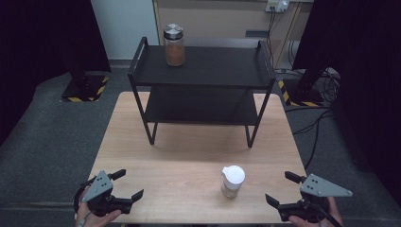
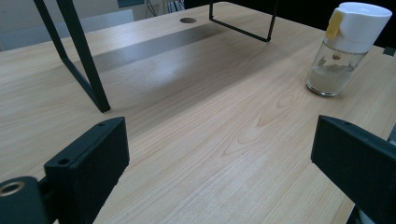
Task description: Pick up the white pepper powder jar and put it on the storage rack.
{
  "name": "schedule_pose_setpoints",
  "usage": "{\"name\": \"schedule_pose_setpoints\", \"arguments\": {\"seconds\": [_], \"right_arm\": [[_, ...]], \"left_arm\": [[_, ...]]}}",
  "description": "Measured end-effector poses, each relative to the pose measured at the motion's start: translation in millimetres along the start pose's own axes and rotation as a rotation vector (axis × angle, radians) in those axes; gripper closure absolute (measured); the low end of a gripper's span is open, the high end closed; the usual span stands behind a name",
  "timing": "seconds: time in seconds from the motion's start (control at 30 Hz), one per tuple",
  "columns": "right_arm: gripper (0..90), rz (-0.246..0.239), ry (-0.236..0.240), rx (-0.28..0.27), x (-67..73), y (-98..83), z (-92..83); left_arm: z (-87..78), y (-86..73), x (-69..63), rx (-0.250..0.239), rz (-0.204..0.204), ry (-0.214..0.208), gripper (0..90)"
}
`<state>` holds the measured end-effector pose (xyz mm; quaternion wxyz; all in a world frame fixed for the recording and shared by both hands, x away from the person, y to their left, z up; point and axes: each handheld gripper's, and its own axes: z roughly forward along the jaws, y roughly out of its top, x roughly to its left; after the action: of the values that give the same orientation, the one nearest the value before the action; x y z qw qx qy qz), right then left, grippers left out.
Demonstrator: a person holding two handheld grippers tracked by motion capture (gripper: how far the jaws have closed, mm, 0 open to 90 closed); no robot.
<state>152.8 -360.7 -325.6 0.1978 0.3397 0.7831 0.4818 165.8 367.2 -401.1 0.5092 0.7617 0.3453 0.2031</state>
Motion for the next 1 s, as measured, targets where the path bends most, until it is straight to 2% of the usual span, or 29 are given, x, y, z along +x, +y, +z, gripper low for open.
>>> {"name": "schedule_pose_setpoints", "arguments": {"seconds": [0.17,0.27,0.37,0.53,0.73,0.9,1.0], "right_arm": [[3.3,-0.01,0.03,0.026,-0.8,13.5,7.8],[5.4,-0.02,0.071,0.051,-2.0,21.8,21.2],[6.3,-0.031,0.089,0.071,-3.2,26.4,31.4],[7.0,-0.033,0.101,0.08,-5.5,28.8,41.5],[6.1,-0.035,0.138,0.098,-12.5,30.2,64.8],[6.0,-0.045,0.164,0.096,-18.1,30.1,76.6],[5.9,-0.043,0.192,0.102,-25.2,29.6,88.2]], "left_arm": [[0.8,0.8,-1.0,0.003,0.005,-0.003,3.3],[1.5,1.0,-1.1,0.006,0.004,-0.008,3.4],[1.8,1.2,-0.6,0.008,0.003,-0.011,3.3],[1.7,1.0,0.0,0.007,0.002,-0.013,3.3],[2.1,1.4,-0.3,0.01,0.001,-0.012,3.3],[2.3,1.5,-0.1,0.011,0.001,-0.013,3.3],[2.4,1.5,0.0,0.012,0.001,-0.014,3.4]]}}
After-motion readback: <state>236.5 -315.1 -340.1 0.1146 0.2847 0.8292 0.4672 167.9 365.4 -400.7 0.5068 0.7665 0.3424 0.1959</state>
